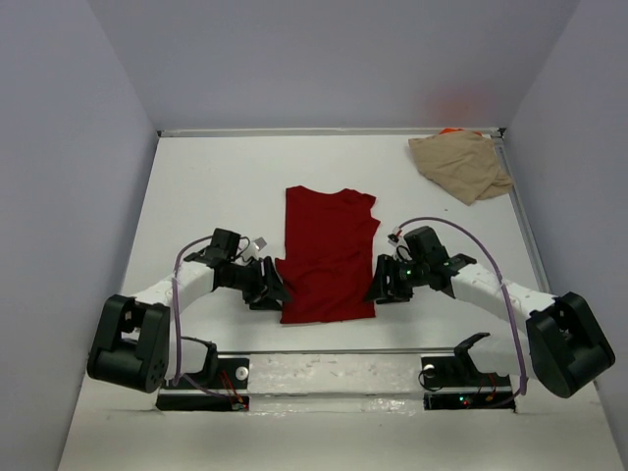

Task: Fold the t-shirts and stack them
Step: Fold the tshirt

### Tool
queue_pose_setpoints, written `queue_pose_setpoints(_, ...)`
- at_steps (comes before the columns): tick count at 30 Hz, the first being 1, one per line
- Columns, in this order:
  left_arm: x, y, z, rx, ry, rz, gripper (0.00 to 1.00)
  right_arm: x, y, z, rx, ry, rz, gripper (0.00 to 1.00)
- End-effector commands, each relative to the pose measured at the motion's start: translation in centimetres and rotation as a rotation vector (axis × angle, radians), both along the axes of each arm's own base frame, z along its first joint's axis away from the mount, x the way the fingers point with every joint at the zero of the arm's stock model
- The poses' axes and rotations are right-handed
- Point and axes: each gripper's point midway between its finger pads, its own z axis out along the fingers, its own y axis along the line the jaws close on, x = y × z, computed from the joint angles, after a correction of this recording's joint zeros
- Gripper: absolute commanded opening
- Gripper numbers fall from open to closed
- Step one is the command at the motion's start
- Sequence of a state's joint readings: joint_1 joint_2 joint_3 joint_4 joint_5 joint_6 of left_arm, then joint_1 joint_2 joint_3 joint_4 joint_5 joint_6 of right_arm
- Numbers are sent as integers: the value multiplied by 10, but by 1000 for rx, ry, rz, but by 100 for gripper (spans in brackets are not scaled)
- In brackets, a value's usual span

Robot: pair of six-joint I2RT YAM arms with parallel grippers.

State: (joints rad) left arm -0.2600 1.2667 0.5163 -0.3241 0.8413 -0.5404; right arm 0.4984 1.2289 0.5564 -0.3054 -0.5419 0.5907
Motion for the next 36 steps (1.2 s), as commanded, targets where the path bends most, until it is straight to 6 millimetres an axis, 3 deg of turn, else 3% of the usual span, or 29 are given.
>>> queue_pose_setpoints(1, -5, -5, 8, -53, 15, -15, 58, 14, 7, 20, 28, -91, 12, 55)
queue_pose_setpoints(7, -5, -4, 1, -30, 43, -24, 60, 19, 8, 31, 30, -115, 3, 55)
queue_pose_setpoints(13, -3, -3, -3, -3, 79, -27, 53, 26, 11, 51, 50, -158, -4, 55)
queue_pose_setpoints(24, -3, -2, -20, 30, 133, -42, 54, 36, 12, 71, 45, -197, -13, 55)
queue_pose_setpoints(36, -2, -16, -30, -28, 171, -76, 50, 41, 9, 59, 3, -173, -41, 55)
